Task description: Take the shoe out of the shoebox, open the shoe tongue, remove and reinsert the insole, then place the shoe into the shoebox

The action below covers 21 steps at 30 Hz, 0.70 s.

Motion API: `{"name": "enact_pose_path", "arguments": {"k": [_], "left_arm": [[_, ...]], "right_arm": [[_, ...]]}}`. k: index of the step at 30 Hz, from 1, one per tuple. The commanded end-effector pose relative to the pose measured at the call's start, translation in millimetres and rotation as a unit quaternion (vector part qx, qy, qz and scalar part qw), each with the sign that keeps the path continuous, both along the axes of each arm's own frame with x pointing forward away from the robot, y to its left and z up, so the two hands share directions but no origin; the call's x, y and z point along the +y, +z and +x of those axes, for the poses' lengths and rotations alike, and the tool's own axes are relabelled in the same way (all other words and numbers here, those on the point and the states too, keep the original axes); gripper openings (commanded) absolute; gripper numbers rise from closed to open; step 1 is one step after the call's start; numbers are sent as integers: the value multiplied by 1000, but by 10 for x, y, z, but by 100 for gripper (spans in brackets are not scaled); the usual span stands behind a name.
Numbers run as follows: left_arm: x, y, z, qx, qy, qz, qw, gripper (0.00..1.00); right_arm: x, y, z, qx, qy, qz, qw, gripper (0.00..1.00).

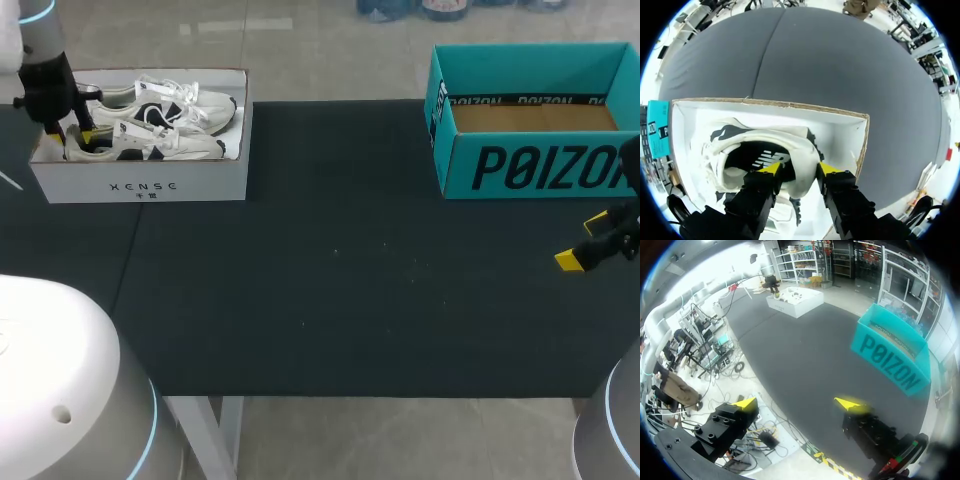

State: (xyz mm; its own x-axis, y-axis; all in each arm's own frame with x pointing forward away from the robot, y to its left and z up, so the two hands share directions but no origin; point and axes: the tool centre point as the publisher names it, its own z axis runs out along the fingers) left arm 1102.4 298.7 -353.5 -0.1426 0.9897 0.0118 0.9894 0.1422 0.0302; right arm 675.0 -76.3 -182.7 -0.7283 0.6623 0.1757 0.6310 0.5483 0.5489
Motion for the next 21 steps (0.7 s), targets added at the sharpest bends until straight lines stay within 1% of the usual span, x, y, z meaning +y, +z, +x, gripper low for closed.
{"name": "enact_pose_path", "arguments": {"k": [1,4,6,8,9,16,21], "left_arm": [[0,-27,10,0,-1,2,1000,27],[18,-38,15,2,-1,2,1000,23],[28,-47,18,3,-3,2,1000,12],[33,-51,18,4,-4,3,1000,6],[35,-52,17,4,-5,3,1000,0],[50,-6,-5,-1,-9,4,1000,0],[85,115,-5,-16,-7,8,1000,0]], "right_arm": [[-3,-9,-51,-4,-3,0,1000,100],[-3,-9,-51,-4,-3,0,1000,100],[-3,-9,-51,-4,-3,0,1000,100],[-3,-9,-51,-4,-3,0,1000,100],[-3,-9,-51,-4,-3,0,1000,100],[-3,-9,-51,-4,-3,0,1000,100],[-3,-9,-51,-4,-3,0,1000,100]]}}
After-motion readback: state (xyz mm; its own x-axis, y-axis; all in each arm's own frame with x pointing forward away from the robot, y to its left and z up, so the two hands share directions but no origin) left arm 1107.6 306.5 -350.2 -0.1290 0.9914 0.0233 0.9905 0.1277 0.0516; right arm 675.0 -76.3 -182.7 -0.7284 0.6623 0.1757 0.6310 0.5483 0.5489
